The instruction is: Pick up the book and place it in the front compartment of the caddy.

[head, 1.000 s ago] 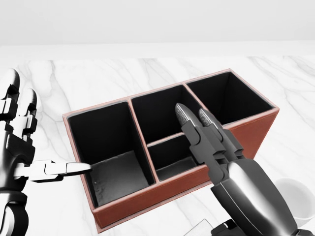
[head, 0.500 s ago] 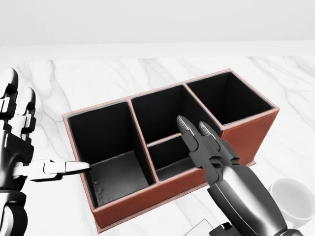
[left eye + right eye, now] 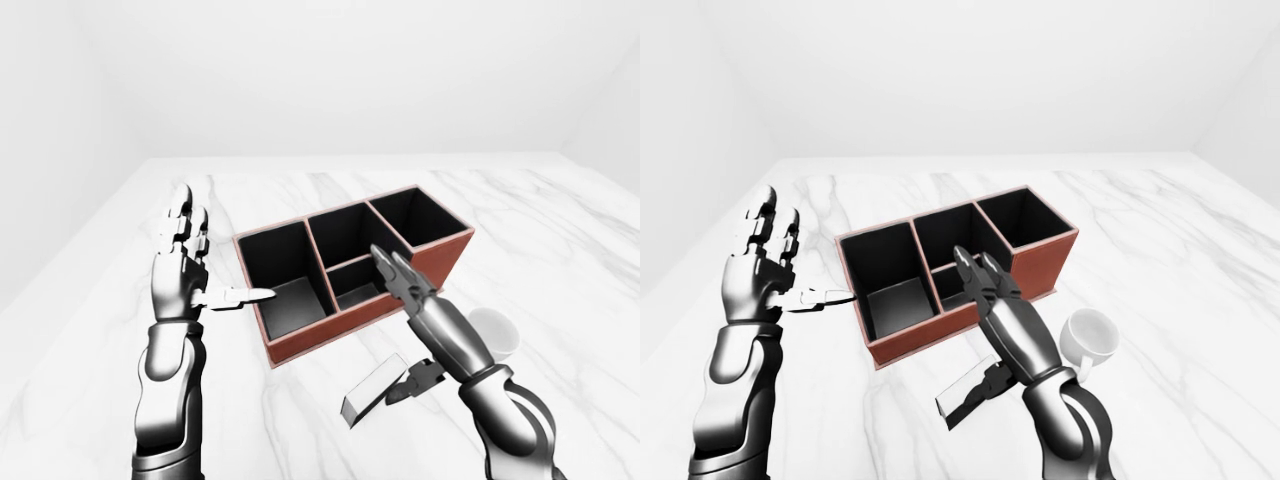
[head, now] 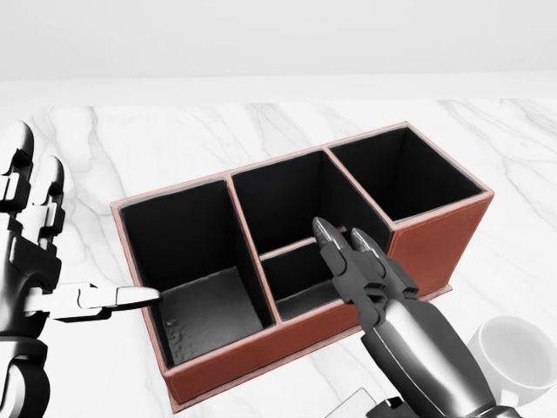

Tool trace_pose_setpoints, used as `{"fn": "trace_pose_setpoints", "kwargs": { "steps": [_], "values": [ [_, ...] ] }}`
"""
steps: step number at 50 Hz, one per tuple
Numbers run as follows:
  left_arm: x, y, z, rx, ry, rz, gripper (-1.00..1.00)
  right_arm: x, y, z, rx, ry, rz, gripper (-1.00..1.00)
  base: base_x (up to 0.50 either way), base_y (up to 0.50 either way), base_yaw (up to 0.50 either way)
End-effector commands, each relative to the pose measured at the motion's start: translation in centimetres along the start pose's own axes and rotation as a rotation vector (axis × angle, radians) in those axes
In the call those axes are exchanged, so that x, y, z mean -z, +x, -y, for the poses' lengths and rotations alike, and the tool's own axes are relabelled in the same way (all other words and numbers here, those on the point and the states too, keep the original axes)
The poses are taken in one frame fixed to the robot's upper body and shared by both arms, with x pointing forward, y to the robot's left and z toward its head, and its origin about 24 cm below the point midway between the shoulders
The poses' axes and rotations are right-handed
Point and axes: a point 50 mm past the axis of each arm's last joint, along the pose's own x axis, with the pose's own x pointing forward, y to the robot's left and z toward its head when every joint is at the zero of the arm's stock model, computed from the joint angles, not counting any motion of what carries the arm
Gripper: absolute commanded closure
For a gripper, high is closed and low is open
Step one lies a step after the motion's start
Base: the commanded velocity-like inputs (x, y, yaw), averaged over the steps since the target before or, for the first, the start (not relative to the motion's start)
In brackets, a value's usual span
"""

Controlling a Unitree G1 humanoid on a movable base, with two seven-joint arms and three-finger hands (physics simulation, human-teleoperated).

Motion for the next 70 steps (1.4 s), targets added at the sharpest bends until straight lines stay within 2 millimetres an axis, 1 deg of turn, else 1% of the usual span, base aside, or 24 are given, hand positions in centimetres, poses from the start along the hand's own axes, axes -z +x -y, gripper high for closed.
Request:
{"fn": "trace_pose_setpoints", "kwargs": {
  "steps": [1,17,27,42,51,70],
  "values": [
    [0.2,0.0,0.0,0.001,-0.001,-0.009,-0.95,0.2,0.1,-0.6,-0.014,-0.004,-0.017,-1.0,0.0,0.0,0.0],
    [0.2,0.0,0.1,0.003,0.0,-0.01,-0.95,0.2,0.1,-0.7,-0.023,-0.014,-0.022,-1.0,0.0,0.0,0.0],
    [-0.1,0.0,0.0,0.0,0.001,0.006,-0.95,0.8,0.2,-1.2,-0.024,-0.018,-0.051,-1.0,0.0,0.0,0.0],
    [-0.1,0.0,0.0,0.0,0.001,0.003,-0.95,1.1,0.2,-1.6,-0.03,-0.023,-0.071,-1.0,0.0,0.0,0.0],
    [0.0,0.0,0.0,-0.001,0.0,0.001,-0.95,1.4,0.2,-2.3,-0.047,-0.03,-0.09,-1.0,0.0,0.0,0.0],
    [0.1,-0.1,0.1,0.001,0.001,-0.004,-0.95,1.9,0.2,-2.5,-0.058,-0.038,-0.114,-1.0,0.0,0.0,0.0]
  ]
}}
